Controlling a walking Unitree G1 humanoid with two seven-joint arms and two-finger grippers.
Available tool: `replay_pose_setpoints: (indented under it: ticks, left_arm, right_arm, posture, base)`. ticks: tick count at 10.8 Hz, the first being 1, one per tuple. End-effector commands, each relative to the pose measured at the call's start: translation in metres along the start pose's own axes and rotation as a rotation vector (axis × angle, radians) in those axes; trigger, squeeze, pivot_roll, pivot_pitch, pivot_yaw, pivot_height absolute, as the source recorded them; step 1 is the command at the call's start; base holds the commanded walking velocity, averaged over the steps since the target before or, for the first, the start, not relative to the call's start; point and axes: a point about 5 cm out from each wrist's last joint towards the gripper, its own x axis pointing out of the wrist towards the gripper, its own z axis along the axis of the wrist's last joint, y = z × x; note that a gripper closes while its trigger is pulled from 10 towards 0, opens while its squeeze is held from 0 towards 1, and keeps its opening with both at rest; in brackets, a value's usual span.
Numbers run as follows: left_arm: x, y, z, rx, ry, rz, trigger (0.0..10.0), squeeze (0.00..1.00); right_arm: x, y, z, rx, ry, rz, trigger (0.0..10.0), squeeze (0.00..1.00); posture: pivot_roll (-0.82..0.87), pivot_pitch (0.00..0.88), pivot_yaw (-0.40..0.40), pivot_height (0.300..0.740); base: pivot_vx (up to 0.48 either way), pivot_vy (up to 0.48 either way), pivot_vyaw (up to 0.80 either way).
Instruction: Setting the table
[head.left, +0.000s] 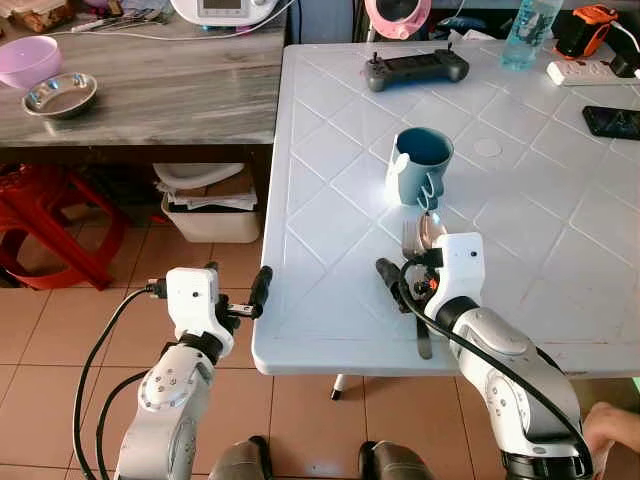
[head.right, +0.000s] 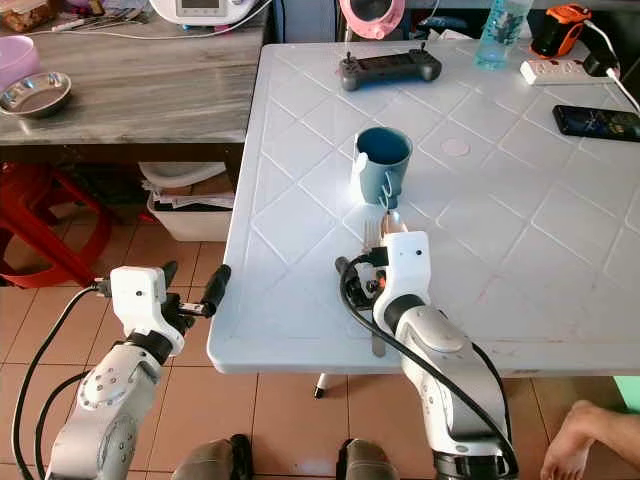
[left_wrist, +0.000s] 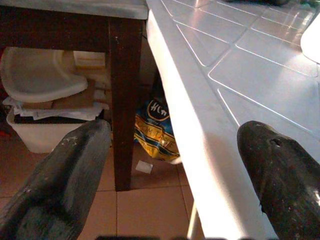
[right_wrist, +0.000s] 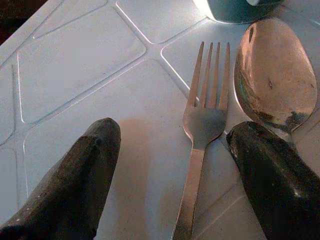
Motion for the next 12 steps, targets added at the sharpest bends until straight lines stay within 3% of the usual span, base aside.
replay_pose_setpoints:
  ticks: [1,3,4,5,6,7,9,12]
  left_arm:
    - [-0.003,0.0,0.0,0.003,0.004,0.001,10.0,0.0]
    - [-0.003,0.0,0.0,0.003,0.004,0.001,10.0,0.0]
    - [-0.006,-0.002,-0.004,0.02,0.034,-0.074,10.0,0.0]
    - [-0.011,-0.003,-0.007,0.047,0.045,-0.149,10.0,0.0]
    - [-0.01,-0.002,-0.005,0.046,0.03,-0.135,10.0,0.0]
    - [-0.009,-0.002,-0.004,0.046,0.033,-0.146,10.0,0.0]
    - [-0.011,-0.001,-0.004,0.069,0.037,-0.179,10.0,0.0]
    - [-0.012,-0.003,-0.004,0.068,0.036,-0.204,10.0,0.0]
  right_arm:
    - [-0.001,-0.003,-0.005,0.009,0.02,-0.02,10.0,0.0]
    - [-0.001,-0.003,-0.005,0.009,0.02,-0.02,10.0,0.0]
    - [0.007,-0.01,-0.02,-0.029,0.113,-0.046,10.0,0.0]
    - [0.015,-0.025,-0.047,-0.085,0.275,-0.095,10.0,0.0]
    - [0.014,-0.026,-0.049,-0.087,0.276,-0.1,9.0,0.0]
    - [0.013,-0.027,-0.053,-0.083,0.285,-0.111,1.2,0.0]
    - [0.017,-0.031,-0.058,-0.073,0.3,-0.122,0.0,0.0]
    - [0.014,-0.024,-0.066,0.028,0.339,-0.112,0.0,0.0]
  posture:
    - [-0.04,0.177,0.048,0.74]
    - [-0.04,0.177,0.048,0.74]
    - [-0.02,0.177,0.048,0.74]
    - [-0.02,0.176,0.047,0.74]
    - [-0.02,0.176,0.047,0.74]
    - [-0.02,0.177,0.046,0.74]
    - [-0.01,0.179,0.048,0.74]
    - [-0.01,0.182,0.05,0.74]
  base:
    - [0.0,0.0,0.0]
    - [0.0,0.0,0.0]
    - [0.0,0.0,0.0]
    - [0.0,0.0,0.0]
    - [0.0,0.0,0.0]
    - [0.0,0.0,0.0]
    - [0.0,0.0,0.0]
    - [0.0,0.0,0.0]
